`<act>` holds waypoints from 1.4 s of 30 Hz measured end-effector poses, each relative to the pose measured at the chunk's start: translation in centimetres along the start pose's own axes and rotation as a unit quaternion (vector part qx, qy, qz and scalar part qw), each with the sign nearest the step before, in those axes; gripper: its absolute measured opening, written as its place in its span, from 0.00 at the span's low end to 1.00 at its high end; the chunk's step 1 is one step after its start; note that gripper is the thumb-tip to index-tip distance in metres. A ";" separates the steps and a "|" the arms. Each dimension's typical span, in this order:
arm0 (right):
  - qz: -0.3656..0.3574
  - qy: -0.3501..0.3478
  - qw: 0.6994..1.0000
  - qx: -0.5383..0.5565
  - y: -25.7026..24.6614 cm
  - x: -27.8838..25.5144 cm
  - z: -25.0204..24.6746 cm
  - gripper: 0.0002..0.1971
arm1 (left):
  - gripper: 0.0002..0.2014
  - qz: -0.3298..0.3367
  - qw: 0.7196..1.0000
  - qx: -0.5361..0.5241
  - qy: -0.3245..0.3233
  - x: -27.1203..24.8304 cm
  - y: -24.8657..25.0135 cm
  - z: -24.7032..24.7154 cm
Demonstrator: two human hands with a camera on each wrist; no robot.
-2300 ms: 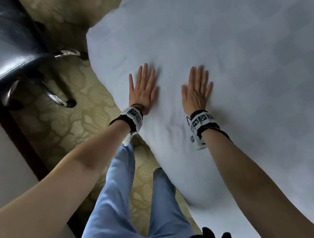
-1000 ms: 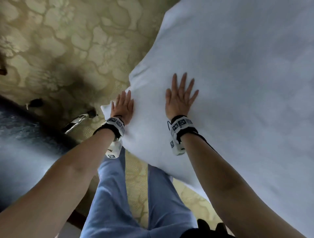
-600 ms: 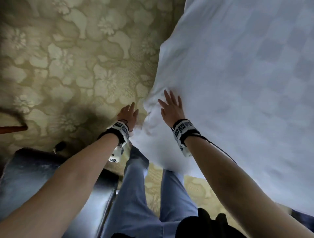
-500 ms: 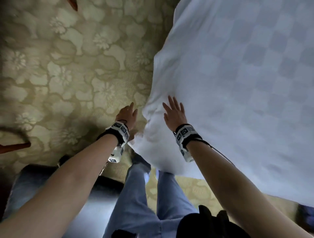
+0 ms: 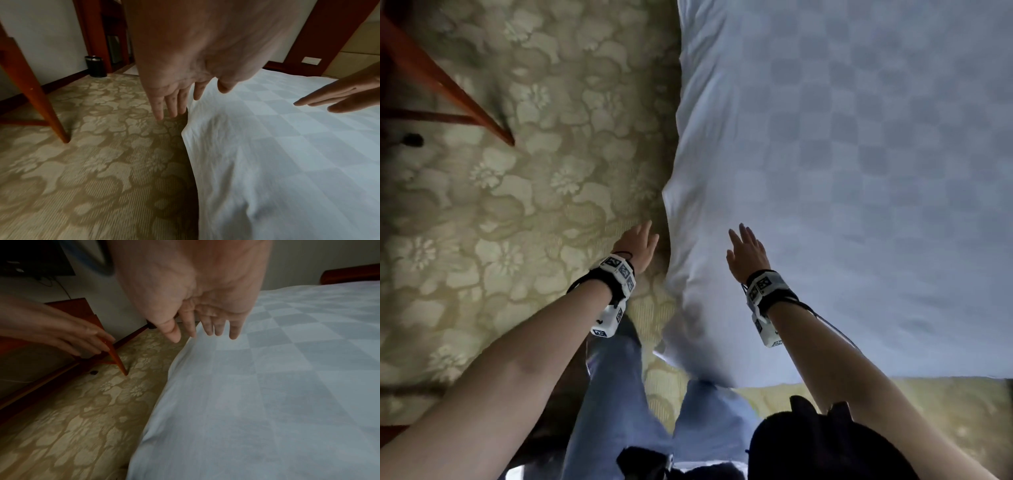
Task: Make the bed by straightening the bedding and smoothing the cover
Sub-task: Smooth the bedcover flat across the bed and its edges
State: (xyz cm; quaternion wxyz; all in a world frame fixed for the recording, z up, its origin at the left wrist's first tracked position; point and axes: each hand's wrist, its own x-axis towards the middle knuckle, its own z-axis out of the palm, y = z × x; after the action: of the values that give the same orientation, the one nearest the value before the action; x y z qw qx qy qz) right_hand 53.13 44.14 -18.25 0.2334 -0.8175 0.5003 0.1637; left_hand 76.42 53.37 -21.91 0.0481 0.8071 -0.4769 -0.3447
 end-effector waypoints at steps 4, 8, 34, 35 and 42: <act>0.061 0.008 0.997 0.042 -3.1 3.0 -0.5 0.28 | 0.27 0.034 0.999 0.004 -0.007 4.2 -1.3 -4.7; 0.111 0.023 0.989 0.091 -7.0 6.6 -1.1 0.28 | 0.26 0.063 0.998 0.026 -0.018 9.1 -3.1 -8.8; 0.376 0.230 0.867 0.234 16.5 23.8 -11.8 0.31 | 0.29 0.331 0.914 0.234 -0.009 35.8 28.6 -8.3; 0.389 0.233 0.860 0.234 17.9 25.1 -12.2 0.31 | 0.29 0.349 0.905 0.243 -0.020 36.6 30.1 -7.3; 0.369 0.159 0.886 0.232 20.1 34.7 -13.6 0.29 | 0.28 0.357 0.900 0.249 0.007 45.9 29.8 -4.7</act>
State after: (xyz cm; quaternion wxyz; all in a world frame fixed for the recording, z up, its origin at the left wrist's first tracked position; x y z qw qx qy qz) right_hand 51.07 3.08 -28.62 0.2568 -0.5112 0.8201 -0.0151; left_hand 71.42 -0.81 -29.69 -0.0313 0.5705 -0.8031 -0.1691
